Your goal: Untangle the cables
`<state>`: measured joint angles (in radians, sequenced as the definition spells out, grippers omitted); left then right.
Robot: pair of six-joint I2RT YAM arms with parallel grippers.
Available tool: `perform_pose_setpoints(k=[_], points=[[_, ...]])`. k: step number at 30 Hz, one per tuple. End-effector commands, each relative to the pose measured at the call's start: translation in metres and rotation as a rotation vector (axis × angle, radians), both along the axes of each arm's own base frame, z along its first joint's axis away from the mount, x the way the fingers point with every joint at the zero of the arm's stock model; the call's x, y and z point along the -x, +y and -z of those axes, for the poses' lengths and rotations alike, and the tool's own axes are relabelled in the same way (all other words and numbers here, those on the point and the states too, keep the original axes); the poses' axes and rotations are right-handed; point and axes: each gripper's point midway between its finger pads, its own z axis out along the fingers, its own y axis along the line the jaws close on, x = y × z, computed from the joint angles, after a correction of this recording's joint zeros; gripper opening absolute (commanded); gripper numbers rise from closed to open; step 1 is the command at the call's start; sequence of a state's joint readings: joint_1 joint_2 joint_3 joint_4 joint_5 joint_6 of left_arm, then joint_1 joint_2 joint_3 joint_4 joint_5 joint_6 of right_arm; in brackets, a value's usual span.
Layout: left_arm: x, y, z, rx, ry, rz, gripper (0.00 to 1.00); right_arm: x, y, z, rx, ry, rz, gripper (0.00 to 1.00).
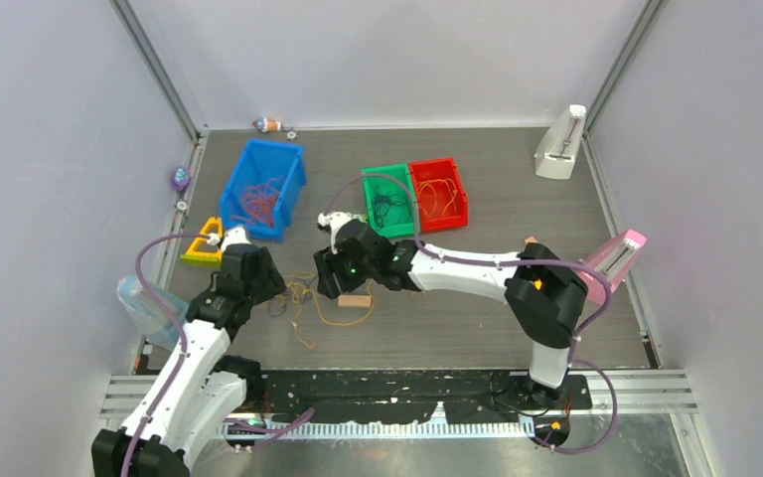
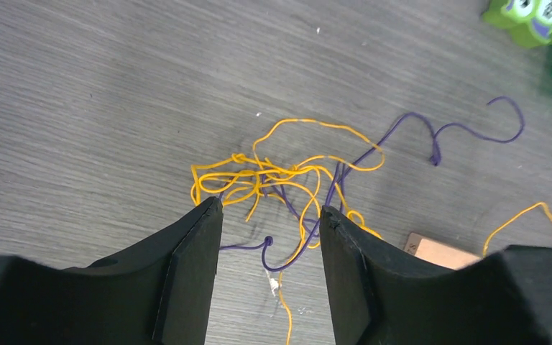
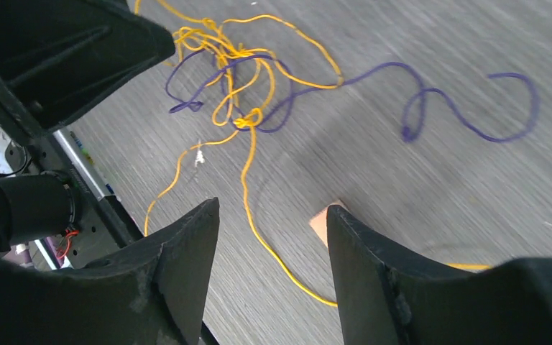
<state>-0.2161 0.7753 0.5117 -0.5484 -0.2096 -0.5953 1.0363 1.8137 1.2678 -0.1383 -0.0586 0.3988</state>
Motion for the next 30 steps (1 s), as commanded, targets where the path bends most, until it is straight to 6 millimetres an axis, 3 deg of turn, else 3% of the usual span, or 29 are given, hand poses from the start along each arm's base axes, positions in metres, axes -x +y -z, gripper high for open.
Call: perform_pose_setpoints(k=[1,10,14,16,17,19,20,21,22,23,24,25,26,27,28,29,30], points=[[-0.011,-0.002,-0.021,0.036,-0.107,0.003,0.55,0.012,0.038,-0.013,-0.113,-0.003,-0.089,0.61],[-0.008,-0.021,-0.022,0.088,-0.071,0.101,0.54,0.016,0.07,0.01,-0.12,0.053,-0.122,0.49],[-0.008,-0.025,-0.018,0.091,-0.046,0.133,0.54,0.017,0.072,0.013,-0.11,0.066,-0.125,0.35],[-0.009,-0.028,-0.018,0.094,-0.046,0.155,0.54,0.017,0.07,0.014,-0.103,0.069,-0.127,0.17],[-0.01,-0.03,-0.018,0.096,-0.048,0.165,0.54,0.019,0.067,0.013,-0.098,0.069,-0.125,0.08],[-0.01,-0.039,-0.019,0.121,-0.051,0.218,0.52,0.02,0.059,0.007,-0.103,0.051,-0.115,0.06],[-0.01,-0.048,-0.022,0.151,-0.06,0.271,0.51,0.018,0.056,-0.007,-0.123,0.025,-0.106,0.06],[-0.009,-0.056,-0.022,0.174,-0.064,0.312,0.51,0.019,0.048,-0.004,-0.114,0.018,-0.1,0.05],[-0.009,-0.062,-0.023,0.196,-0.066,0.344,0.51,0.019,0.044,-0.021,-0.138,-0.01,-0.092,0.05],[-0.008,-0.068,-0.024,0.214,-0.065,0.374,0.5,0.021,0.036,-0.017,-0.124,-0.014,-0.089,0.05],[-0.006,-0.074,-0.024,0.226,-0.064,0.401,0.5,0.022,0.03,-0.033,-0.146,-0.038,-0.082,0.05],[-0.005,-0.078,-0.024,0.229,-0.058,0.421,0.5,0.025,0.022,-0.029,-0.133,-0.04,-0.082,0.05],[-0.003,-0.082,-0.024,0.231,-0.055,0.438,0.5,0.026,0.017,-0.042,-0.15,-0.06,-0.075,0.05],[-0.002,-0.087,-0.024,0.234,-0.051,0.458,0.49,0.029,0.007,-0.034,-0.132,-0.055,-0.072,0.05],[0.0,-0.091,-0.025,0.232,-0.047,0.477,0.48,0.032,0.002,-0.043,-0.147,-0.065,-0.071,0.05],[0.002,-0.095,-0.025,0.23,-0.04,0.496,0.47,0.035,-0.005,-0.037,-0.139,-0.064,-0.068,0.05],[0.005,-0.098,-0.025,0.228,-0.03,0.514,0.46,0.036,-0.008,-0.046,-0.164,-0.08,-0.067,0.05]])
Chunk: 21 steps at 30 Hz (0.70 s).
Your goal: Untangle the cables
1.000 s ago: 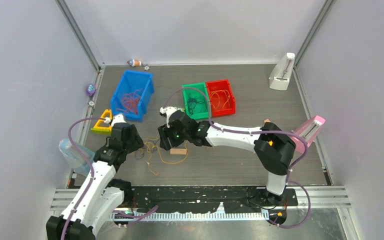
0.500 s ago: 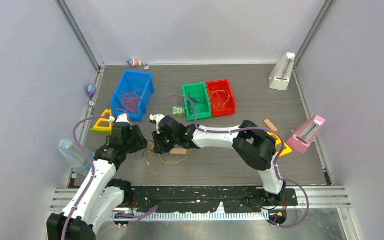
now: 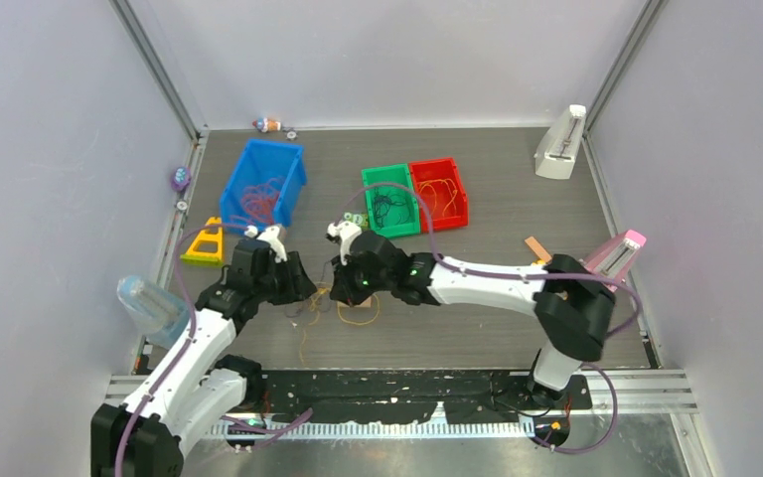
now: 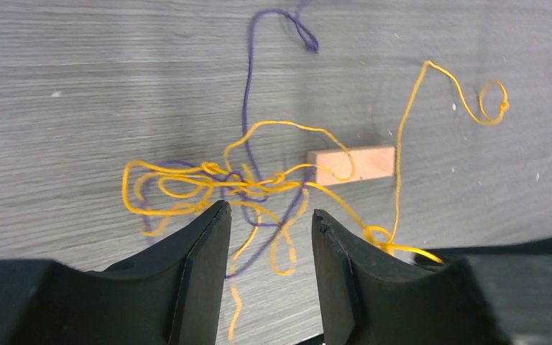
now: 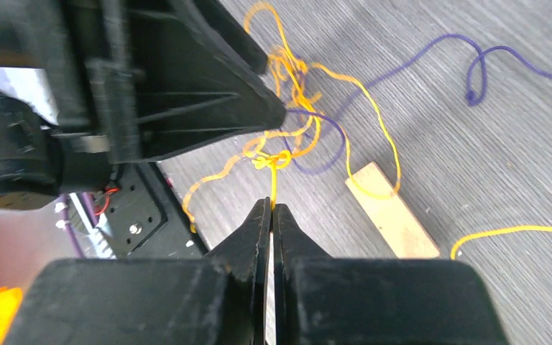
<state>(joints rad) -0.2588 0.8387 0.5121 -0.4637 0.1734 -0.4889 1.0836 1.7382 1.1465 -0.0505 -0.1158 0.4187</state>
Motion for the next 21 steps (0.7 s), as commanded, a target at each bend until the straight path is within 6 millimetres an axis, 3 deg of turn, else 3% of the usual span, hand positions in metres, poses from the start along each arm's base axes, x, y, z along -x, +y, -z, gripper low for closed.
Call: perform_pose_setpoints(k=[1,9,21], points=[[-0.001,-0.028,-0.023,0.036,-0.056,0.142,0.45,0.001,-0.015,-0.037,-0.092,-0.094,0.02,0.05],[0.015,-0.054,-0.02,0.003,-0.019,0.279,0.4,0.006,-0.04,-0.033,-0.068,-0.101,0.056,0.05],[0.029,-0.065,-0.011,-0.005,0.025,0.347,0.32,0.004,-0.039,-0.024,-0.052,-0.085,0.066,0.05]])
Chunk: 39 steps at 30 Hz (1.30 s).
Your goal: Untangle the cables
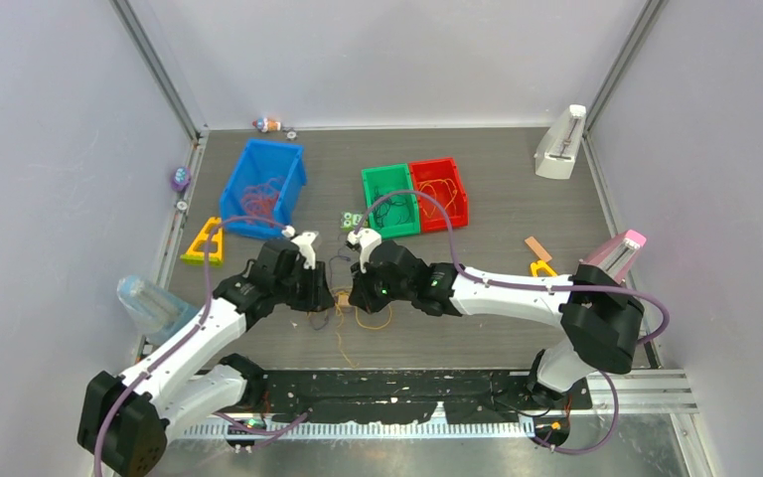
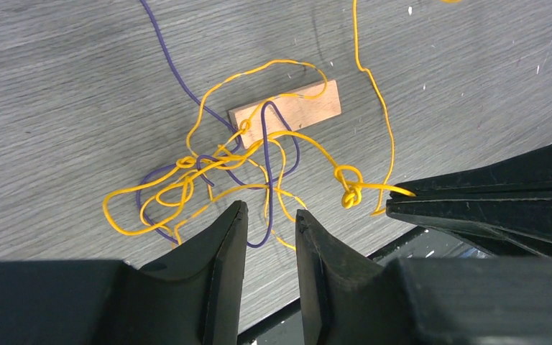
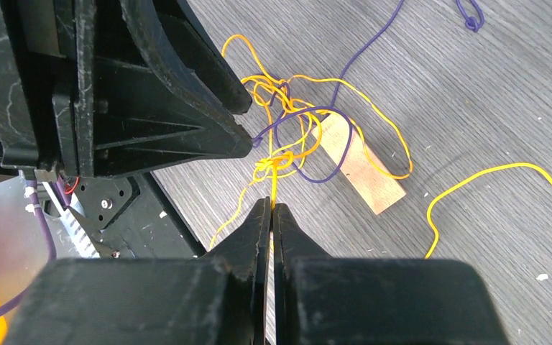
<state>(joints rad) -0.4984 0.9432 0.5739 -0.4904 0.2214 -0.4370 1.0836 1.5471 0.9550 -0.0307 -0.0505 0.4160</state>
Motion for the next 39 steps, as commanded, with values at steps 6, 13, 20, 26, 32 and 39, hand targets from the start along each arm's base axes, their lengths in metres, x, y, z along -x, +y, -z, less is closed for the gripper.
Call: perform_pose_setpoints(k=[6,13,20,26,32,39], points=[[-0.003,-0.009,0.006,-0.027,0.013,0.038,0.31,-0.008,0.01,-0.02,-0.057,-0.039,0.015,0.05],[-0.009,-0.013,0.007,-0.028,0.008,0.038,0.0,-0.013,0.0,-0.017,-0.029,-0.037,0.063,0.05],[-0.02,0.006,-0.059,0.025,-0.192,-0.073,0.0,-0.043,-0.084,0.022,0.102,0.036,0.323,0.05],[-0.027,0.045,-0.123,0.09,-0.327,-0.219,0.0,-0.067,-0.195,0.018,0.071,0.035,0.578,0.05],[-0.034,0.105,-0.165,0.086,-0.442,-0.476,0.0,-0.077,-0.322,0.0,0.148,-0.025,1.001,0.05],[-0.033,0.121,-0.181,0.107,-0.521,-0.574,0.0,-0.067,-0.376,-0.047,0.114,-0.157,1.225,0.05]])
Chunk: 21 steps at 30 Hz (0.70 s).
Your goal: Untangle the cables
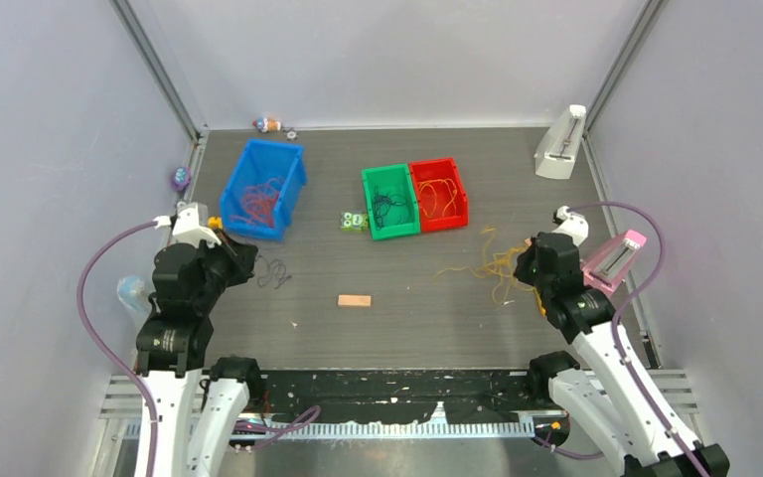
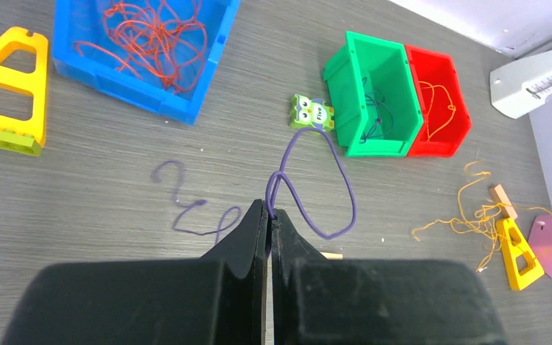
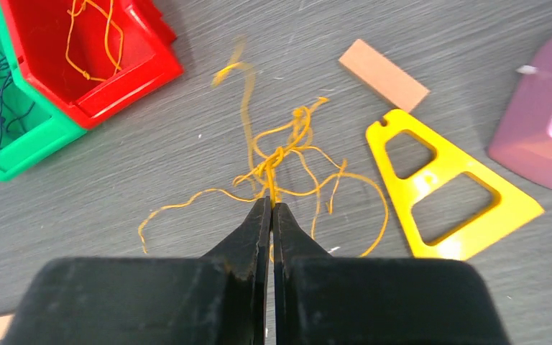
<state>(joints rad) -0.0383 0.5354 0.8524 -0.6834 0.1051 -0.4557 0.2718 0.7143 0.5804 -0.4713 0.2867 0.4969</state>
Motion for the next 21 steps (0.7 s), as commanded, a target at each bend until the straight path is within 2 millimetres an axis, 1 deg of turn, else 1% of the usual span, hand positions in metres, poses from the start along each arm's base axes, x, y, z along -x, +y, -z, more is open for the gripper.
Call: perform_pose_setpoints(k=[1,3,4,6,7,8,9,10,11,12,13,14,18,21], points=[[0.001,-0.007,-0.012,0.037,-0.046,0.032,0.0,0.008,-0.02,-0.021,0.039,-0.038,0.074,0.05],[0.001,-0.023,-0.013,0.059,-0.04,0.123,0.0,0.005,-0.006,-0.021,0.013,-0.032,-0.005,0.05],[0.001,-0.028,-0.014,0.066,-0.025,0.158,0.0,0.006,0.005,-0.019,-0.007,-0.017,-0.065,0.05],[0.003,-0.035,-0.017,0.065,-0.001,0.203,0.0,0.005,0.017,-0.018,-0.032,-0.005,-0.133,0.05],[0.004,-0.037,-0.023,0.064,-0.006,0.222,0.0,0.005,0.021,-0.018,-0.033,-0.009,-0.161,0.05],[0.004,-0.04,-0.029,0.064,-0.014,0.244,0.0,0.005,0.03,-0.017,-0.052,-0.004,-0.208,0.07],[0.006,-0.043,-0.038,0.067,-0.029,0.265,0.0,0.006,0.04,-0.019,-0.07,-0.013,-0.27,0.24],[0.008,-0.046,-0.048,0.072,-0.044,0.284,0.0,0.006,0.044,-0.015,-0.076,-0.002,-0.292,0.45],[0.01,-0.049,-0.057,0.075,-0.055,0.3,0.0,0.005,0.048,-0.013,-0.082,0.002,-0.316,0.85],[0.012,-0.051,-0.067,0.078,-0.07,0.317,0.0,0.004,0.049,-0.007,-0.079,0.031,-0.318,0.95],[0.014,-0.054,-0.078,0.084,-0.084,0.335,0.0,0.004,0.05,-0.002,-0.079,0.056,-0.323,0.98],[0.015,-0.058,-0.089,0.093,-0.097,0.354,0.0,0.002,0.051,0.005,-0.076,0.093,-0.322,0.96],[0.018,-0.074,-0.135,0.139,-0.174,0.434,0.0,-0.003,0.05,0.021,-0.075,0.163,-0.299,0.95],[0.014,-0.085,-0.171,0.161,-0.241,0.479,0.0,-0.006,0.052,0.025,-0.081,0.16,-0.301,0.95]])
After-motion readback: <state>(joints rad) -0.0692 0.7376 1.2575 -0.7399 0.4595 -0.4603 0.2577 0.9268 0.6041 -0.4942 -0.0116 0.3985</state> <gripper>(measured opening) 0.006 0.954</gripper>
